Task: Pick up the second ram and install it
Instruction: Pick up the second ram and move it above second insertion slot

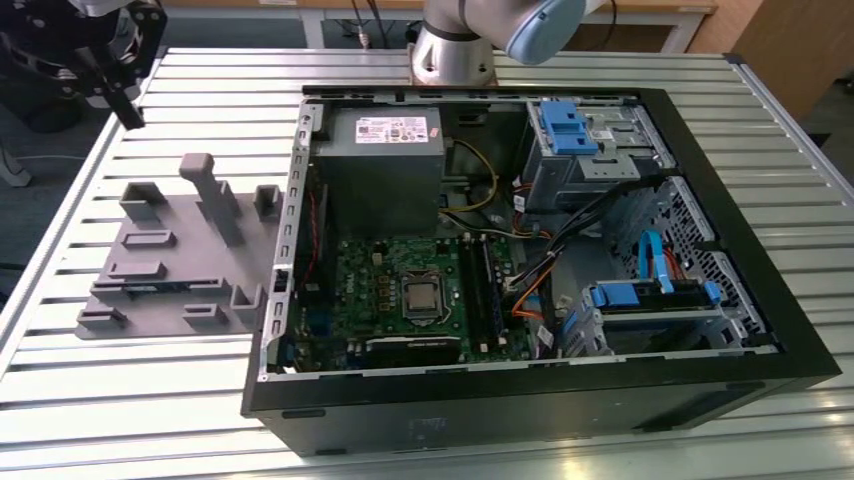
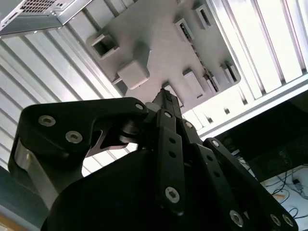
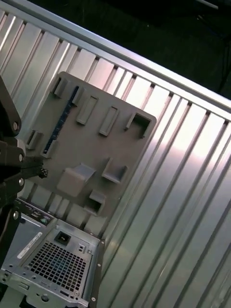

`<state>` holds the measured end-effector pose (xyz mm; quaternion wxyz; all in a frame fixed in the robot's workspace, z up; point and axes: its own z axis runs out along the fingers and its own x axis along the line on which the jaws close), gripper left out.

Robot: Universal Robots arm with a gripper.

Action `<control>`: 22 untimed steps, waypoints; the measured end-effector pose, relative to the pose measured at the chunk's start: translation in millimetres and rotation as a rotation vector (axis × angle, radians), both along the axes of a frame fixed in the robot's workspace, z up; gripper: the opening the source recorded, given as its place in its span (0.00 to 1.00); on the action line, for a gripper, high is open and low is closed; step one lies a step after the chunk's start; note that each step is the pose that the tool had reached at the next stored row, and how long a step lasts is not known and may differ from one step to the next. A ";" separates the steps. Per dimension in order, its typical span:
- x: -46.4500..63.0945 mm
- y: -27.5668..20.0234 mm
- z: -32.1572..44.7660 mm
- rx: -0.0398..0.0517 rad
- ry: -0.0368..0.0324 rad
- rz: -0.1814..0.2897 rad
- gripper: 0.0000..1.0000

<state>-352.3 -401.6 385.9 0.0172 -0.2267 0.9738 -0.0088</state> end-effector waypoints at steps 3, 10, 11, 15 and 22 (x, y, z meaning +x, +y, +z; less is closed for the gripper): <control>0.0 0.0 -0.4 0.0000 0.0000 0.054 0.11; 0.0 0.0 -1.5 0.0000 0.0000 0.181 0.11; 0.0 0.0 -1.7 0.0000 0.0000 0.199 0.11; 0.0 0.0 -2.4 0.0001 -0.0001 0.273 0.11; -2.1 -0.1 -3.1 -0.0007 0.0000 0.365 0.11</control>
